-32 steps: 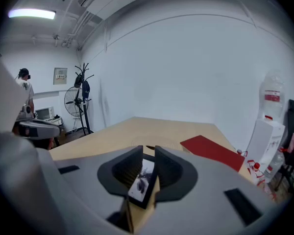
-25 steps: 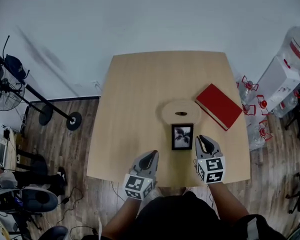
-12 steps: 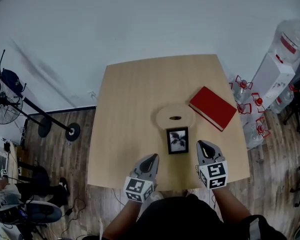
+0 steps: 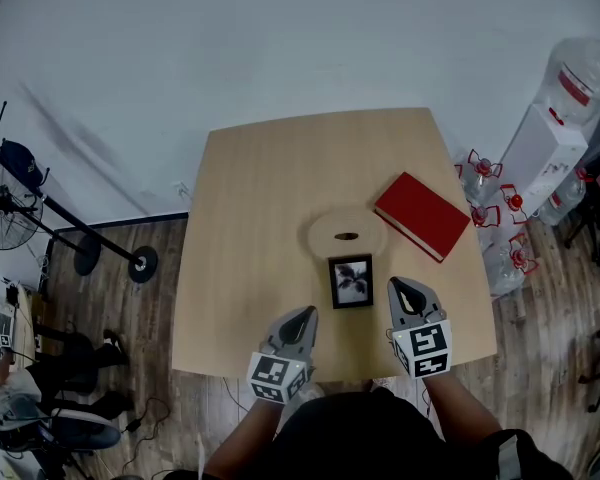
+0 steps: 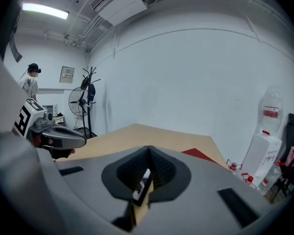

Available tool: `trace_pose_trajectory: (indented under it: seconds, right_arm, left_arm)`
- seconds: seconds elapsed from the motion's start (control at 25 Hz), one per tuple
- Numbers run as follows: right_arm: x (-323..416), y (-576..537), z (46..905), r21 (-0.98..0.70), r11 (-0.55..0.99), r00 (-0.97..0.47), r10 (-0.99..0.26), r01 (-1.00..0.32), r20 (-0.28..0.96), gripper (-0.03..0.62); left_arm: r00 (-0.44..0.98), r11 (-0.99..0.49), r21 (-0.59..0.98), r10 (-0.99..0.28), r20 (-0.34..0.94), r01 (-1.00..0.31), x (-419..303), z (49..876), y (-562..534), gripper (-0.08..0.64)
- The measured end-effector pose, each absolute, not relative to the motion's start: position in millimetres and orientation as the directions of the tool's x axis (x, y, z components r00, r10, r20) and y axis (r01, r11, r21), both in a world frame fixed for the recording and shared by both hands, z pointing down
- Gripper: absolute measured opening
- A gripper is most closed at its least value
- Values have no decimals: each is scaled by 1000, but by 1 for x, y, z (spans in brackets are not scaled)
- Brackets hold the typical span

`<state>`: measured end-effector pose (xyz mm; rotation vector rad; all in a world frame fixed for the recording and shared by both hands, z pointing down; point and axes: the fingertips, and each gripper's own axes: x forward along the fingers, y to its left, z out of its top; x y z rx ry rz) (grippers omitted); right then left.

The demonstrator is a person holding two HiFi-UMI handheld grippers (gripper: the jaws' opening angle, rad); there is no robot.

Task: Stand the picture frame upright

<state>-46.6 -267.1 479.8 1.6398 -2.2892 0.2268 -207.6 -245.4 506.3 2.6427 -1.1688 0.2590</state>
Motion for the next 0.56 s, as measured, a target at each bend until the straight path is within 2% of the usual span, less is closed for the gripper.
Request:
trace_pose_trajectory:
  seconds: [0.56]
  right_arm:
    - [-45, -273, 488, 24, 331, -301, -885, -943, 354, 9]
  left_arm:
    - [660, -647, 149, -703, 265, -748, -204, 508, -248, -5]
